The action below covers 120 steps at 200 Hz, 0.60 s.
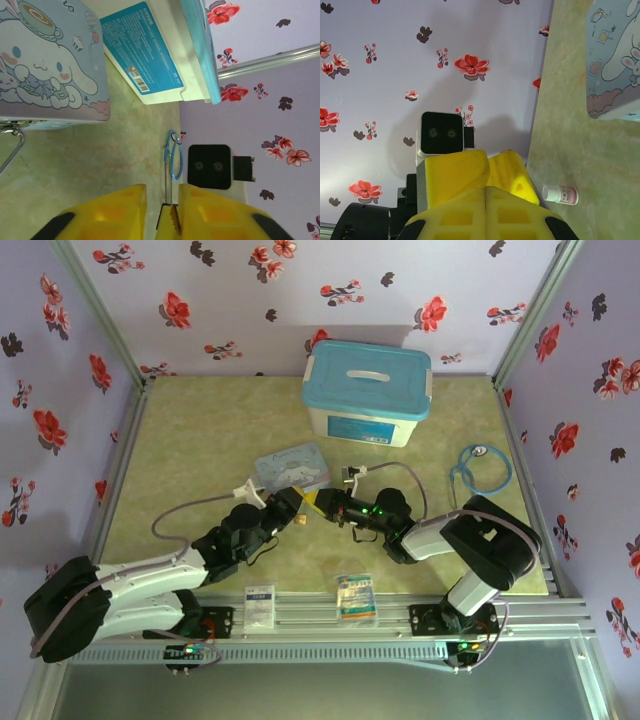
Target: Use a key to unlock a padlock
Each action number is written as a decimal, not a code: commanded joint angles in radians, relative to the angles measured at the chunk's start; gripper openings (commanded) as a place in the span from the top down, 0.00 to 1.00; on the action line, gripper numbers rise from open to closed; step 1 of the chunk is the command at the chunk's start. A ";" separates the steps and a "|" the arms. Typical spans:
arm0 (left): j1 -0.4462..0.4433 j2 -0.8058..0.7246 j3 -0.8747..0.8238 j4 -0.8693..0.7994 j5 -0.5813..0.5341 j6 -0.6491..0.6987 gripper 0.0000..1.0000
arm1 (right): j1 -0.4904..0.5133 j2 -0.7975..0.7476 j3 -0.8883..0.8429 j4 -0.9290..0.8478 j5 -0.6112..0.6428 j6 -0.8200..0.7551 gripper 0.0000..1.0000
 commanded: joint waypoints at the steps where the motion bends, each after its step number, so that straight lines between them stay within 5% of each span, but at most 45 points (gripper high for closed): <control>1: 0.009 -0.003 0.031 -0.006 0.021 0.019 0.86 | 0.007 -0.012 -0.005 0.028 -0.020 -0.009 1.00; 33: 0.010 0.002 0.034 0.001 0.028 0.024 1.00 | 0.007 -0.003 0.000 0.029 -0.026 -0.007 1.00; 58: 0.009 -0.011 0.062 -0.045 0.029 0.065 1.00 | 0.006 -0.011 -0.004 0.029 -0.025 -0.017 0.51; 68: 0.009 -0.024 0.090 -0.102 0.029 0.097 1.00 | 0.007 -0.024 -0.005 0.029 -0.024 -0.024 0.40; 88: 0.008 -0.039 0.106 -0.108 0.028 0.117 1.00 | 0.022 -0.051 0.000 0.029 -0.021 -0.044 0.33; 120: 0.009 -0.029 0.129 -0.087 0.030 0.119 1.00 | 0.063 -0.056 0.034 0.030 -0.009 -0.060 0.40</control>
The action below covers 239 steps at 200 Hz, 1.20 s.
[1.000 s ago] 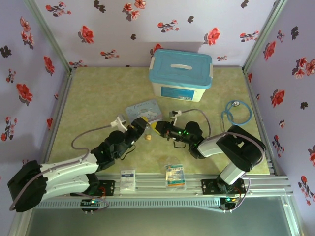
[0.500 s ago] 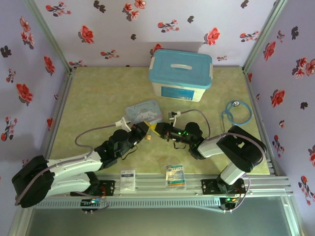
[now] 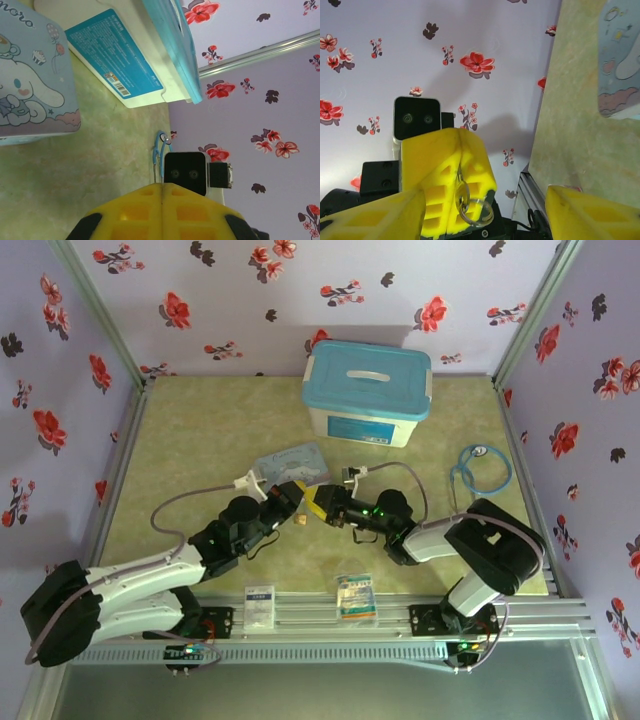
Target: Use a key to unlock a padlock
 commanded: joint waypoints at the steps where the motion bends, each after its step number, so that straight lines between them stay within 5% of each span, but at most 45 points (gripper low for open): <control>1: 0.003 0.001 0.048 -0.015 0.007 0.048 1.00 | 0.042 -0.021 0.038 0.037 -0.016 -0.038 0.40; 112: -0.010 0.025 -0.012 0.160 0.003 -0.042 1.00 | 0.035 -0.056 0.010 0.037 0.069 -0.050 0.84; 239: -0.030 0.045 -0.041 0.225 0.003 -0.088 1.00 | -0.001 -0.083 0.003 0.037 0.099 -0.052 0.88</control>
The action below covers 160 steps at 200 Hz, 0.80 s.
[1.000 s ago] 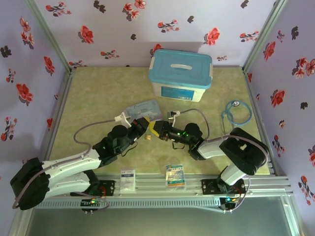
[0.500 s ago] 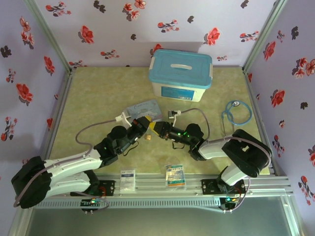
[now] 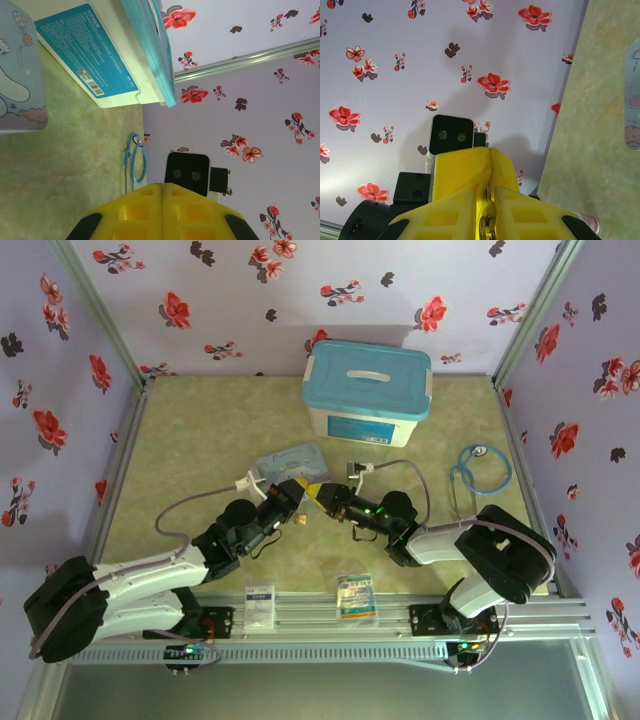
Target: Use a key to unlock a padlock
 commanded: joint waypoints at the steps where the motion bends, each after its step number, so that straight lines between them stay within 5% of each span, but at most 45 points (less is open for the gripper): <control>1: -0.012 0.013 -0.005 0.052 0.002 -0.008 1.00 | -0.004 -0.017 0.009 0.021 0.003 -0.019 0.88; 24: -0.012 0.021 -0.021 0.085 -0.007 -0.019 1.00 | -0.006 -0.017 0.005 0.022 -0.004 -0.017 0.92; 66: -0.012 0.030 -0.008 0.077 -0.022 -0.015 1.00 | 0.005 -0.030 -0.021 0.022 0.001 -0.015 0.83; 160: -0.014 0.047 0.002 0.066 -0.022 -0.018 1.00 | 0.022 -0.013 -0.015 0.022 0.006 -0.018 0.91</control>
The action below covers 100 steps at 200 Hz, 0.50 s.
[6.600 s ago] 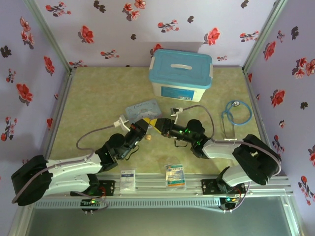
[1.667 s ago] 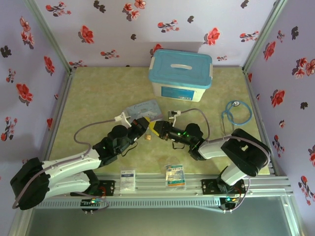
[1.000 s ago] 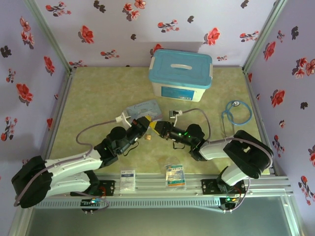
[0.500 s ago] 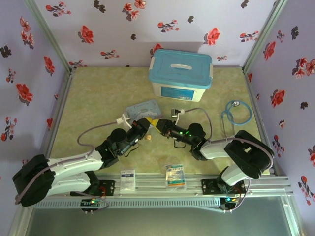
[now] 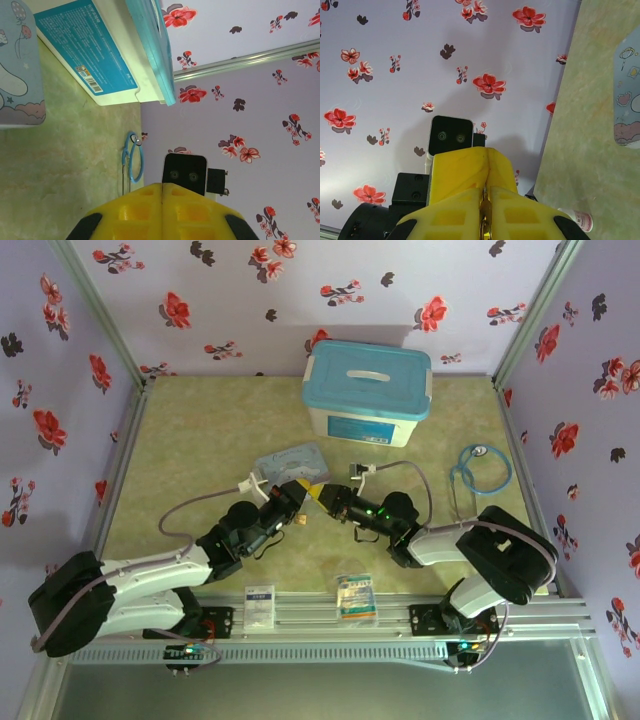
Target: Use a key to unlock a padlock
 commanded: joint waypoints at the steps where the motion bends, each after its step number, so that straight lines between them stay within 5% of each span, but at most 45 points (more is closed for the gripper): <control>1: -0.008 0.011 0.013 0.014 -0.013 0.002 1.00 | 0.019 -0.006 0.002 0.030 -0.001 -0.019 0.91; 47: -0.008 0.015 -0.009 0.045 -0.011 0.002 1.00 | 0.016 -0.020 -0.019 0.030 0.016 -0.021 1.00; 54: -0.007 0.013 -0.011 0.045 -0.012 0.005 0.87 | 0.014 -0.024 -0.027 0.029 0.017 -0.021 1.00; 70: -0.002 0.001 -0.008 0.021 -0.011 0.022 0.75 | 0.006 -0.030 -0.047 0.030 0.021 -0.021 1.00; 100: 0.027 -0.059 -0.002 -0.078 -0.016 0.049 0.30 | -0.015 -0.037 -0.089 0.028 0.018 -0.015 1.00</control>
